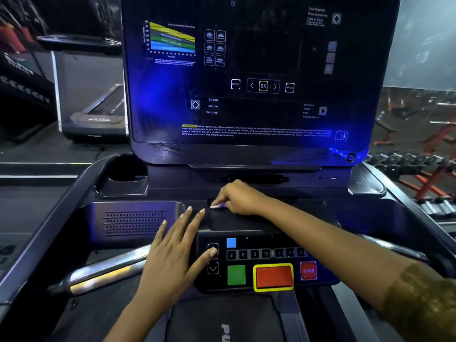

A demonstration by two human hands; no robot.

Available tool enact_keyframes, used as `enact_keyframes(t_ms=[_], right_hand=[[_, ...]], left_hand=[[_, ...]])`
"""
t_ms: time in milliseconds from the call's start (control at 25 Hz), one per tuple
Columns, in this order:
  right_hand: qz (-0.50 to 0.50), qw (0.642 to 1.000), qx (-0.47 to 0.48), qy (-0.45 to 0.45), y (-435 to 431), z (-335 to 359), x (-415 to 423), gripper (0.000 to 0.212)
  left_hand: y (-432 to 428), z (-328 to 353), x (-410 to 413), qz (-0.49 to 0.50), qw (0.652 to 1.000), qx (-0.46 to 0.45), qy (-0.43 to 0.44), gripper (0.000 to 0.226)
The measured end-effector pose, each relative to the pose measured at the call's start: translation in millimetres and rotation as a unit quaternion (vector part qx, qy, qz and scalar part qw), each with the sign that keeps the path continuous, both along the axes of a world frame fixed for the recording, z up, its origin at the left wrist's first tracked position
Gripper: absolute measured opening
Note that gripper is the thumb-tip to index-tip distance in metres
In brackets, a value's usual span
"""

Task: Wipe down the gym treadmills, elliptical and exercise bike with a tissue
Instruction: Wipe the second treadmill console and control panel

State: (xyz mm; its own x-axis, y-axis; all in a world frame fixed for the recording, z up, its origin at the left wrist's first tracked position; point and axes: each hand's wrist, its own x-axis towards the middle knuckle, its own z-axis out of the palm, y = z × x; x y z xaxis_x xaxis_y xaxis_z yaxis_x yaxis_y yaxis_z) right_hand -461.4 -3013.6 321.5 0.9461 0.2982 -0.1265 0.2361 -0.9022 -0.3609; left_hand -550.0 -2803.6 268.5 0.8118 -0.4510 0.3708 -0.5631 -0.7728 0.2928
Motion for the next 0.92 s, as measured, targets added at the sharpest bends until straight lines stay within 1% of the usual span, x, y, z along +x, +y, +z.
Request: enact_keyframes(t_ms=[40, 120, 240, 320, 400, 480, 520, 600, 680, 720, 800, 880, 920], right_hand=[[0.017, 1.000, -0.014, -0.001, 2, -2, 1, 0.035], [0.052, 0.999, -0.010, -0.009, 3, 4, -7, 0.038], [0.092, 0.995, 0.022, -0.025, 3, 21, -35, 0.035], [0.117, 0.991, 0.053, -0.043, 2, 31, -59, 0.037], [0.141, 0.985, 0.084, -0.044, -8, 38, -76, 0.039], [0.118, 0.989, 0.083, -0.041, -32, 42, -81, 0.035], [0.082, 0.993, 0.072, -0.047, -50, 40, -78, 0.032], [-0.005, 0.997, 0.031, -0.064, -90, 31, -71, 0.031], [-0.053, 0.997, -0.022, -0.051, -118, 20, -66, 0.034], [-0.053, 0.997, -0.041, -0.036, -125, 17, -63, 0.035], [-0.044, 0.998, -0.047, -0.011, -132, 14, -58, 0.034], [-0.043, 0.997, -0.061, -0.003, -133, 16, -57, 0.034], [-0.052, 0.995, -0.084, -0.004, -132, 18, -59, 0.037]], left_hand=[[0, 0, 0, 0.001, 1.000, -0.003, 0.001, 0.070], [-1, 1, -1, 0.003, 1.000, -0.004, 0.004, 0.072], [0, 1, -1, 0.001, 1.000, 0.005, 0.008, 0.075], [0, 1, -1, -0.003, 1.000, 0.012, 0.008, 0.077], [0, 2, 0, -0.010, 1.000, 0.000, 0.001, 0.076], [-2, 6, 0, -0.018, 0.999, -0.029, -0.002, 0.072], [-5, 9, 1, -0.023, 0.999, -0.038, -0.007, 0.071], [-15, 13, 1, -0.045, 0.998, -0.034, -0.029, 0.069], [-25, 12, 2, -0.072, 0.996, -0.030, -0.039, 0.067], [-28, 10, 2, -0.080, 0.996, -0.034, -0.037, 0.067], [-30, 7, 4, -0.087, 0.995, -0.045, -0.031, 0.067], [-28, 5, 4, -0.093, 0.994, -0.053, -0.030, 0.068], [-27, 5, 4, -0.096, 0.993, -0.059, -0.031, 0.069]])
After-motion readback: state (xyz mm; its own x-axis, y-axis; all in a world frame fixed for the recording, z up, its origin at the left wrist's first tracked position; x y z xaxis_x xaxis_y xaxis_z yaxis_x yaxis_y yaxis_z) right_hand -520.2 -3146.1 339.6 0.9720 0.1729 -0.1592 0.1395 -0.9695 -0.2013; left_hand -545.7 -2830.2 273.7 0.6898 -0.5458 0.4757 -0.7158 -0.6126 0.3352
